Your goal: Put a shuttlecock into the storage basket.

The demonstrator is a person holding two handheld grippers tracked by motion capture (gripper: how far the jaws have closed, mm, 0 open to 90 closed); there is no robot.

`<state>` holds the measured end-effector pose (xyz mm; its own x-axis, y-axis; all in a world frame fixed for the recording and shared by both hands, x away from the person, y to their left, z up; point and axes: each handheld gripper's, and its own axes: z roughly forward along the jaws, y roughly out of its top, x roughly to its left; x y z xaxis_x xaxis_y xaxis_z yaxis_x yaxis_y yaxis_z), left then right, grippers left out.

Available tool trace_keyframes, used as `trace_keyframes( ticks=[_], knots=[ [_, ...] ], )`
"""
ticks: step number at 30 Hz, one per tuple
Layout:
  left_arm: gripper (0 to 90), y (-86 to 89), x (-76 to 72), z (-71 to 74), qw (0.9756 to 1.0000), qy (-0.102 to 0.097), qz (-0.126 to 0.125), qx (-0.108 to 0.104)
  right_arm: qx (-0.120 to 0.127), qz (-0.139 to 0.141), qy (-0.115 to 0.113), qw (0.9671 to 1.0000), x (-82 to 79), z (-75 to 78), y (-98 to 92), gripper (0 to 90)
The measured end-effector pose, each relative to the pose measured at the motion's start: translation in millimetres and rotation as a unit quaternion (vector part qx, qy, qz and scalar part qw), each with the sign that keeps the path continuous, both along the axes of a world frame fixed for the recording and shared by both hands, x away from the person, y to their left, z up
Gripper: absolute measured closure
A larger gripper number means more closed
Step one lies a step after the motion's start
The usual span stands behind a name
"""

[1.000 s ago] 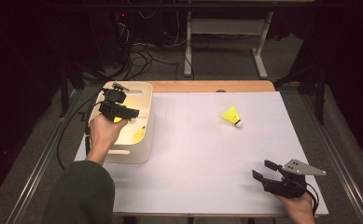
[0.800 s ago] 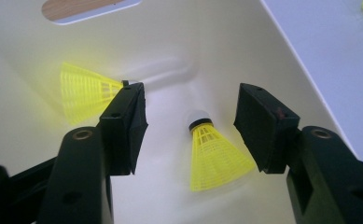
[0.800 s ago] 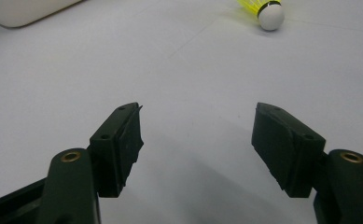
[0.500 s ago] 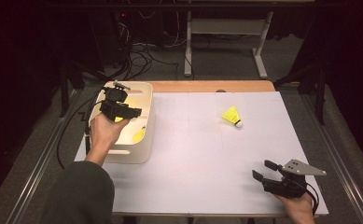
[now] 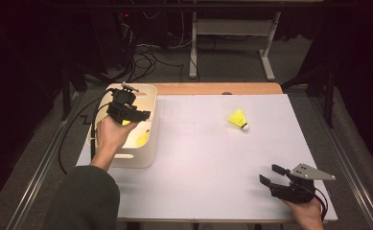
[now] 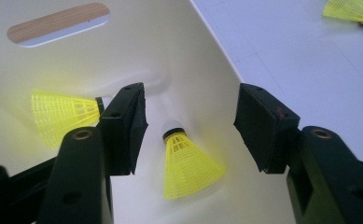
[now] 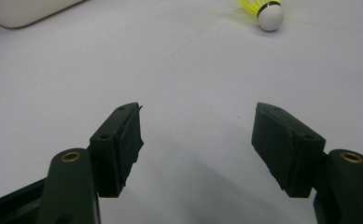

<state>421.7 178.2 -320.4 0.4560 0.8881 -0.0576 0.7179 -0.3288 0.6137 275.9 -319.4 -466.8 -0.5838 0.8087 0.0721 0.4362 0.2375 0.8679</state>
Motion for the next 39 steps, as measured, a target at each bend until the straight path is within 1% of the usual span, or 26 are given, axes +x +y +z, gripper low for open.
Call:
trace_keyframes(
  ticks=[6, 15, 28, 39],
  knots=[
    [43.8, -6.8, -2.4, 3.4, 0.9999, -0.005, -0.011, -0.001, 0.000, 0.000, 0.000, 1.0000, -0.1, 0.1, -0.1, 33.7],
    [43.3, -17.1, -4.3, 6.6, 0.9995, -0.012, -0.026, -0.011, 0.000, 0.000, -0.001, 1.0000, -0.1, 0.1, -0.1, 33.7],
    [43.3, -25.9, -5.8, 7.8, 0.9990, -0.013, -0.038, -0.018, 0.000, 0.000, -0.001, 1.0000, -0.1, 0.1, -0.1, 33.7],
    [43.0, -37.1, -7.4, 7.9, 0.9983, -0.017, -0.052, -0.020, 0.001, 0.000, -0.001, 1.0000, -0.2, 0.1, -0.2, 33.7]
  ],
)
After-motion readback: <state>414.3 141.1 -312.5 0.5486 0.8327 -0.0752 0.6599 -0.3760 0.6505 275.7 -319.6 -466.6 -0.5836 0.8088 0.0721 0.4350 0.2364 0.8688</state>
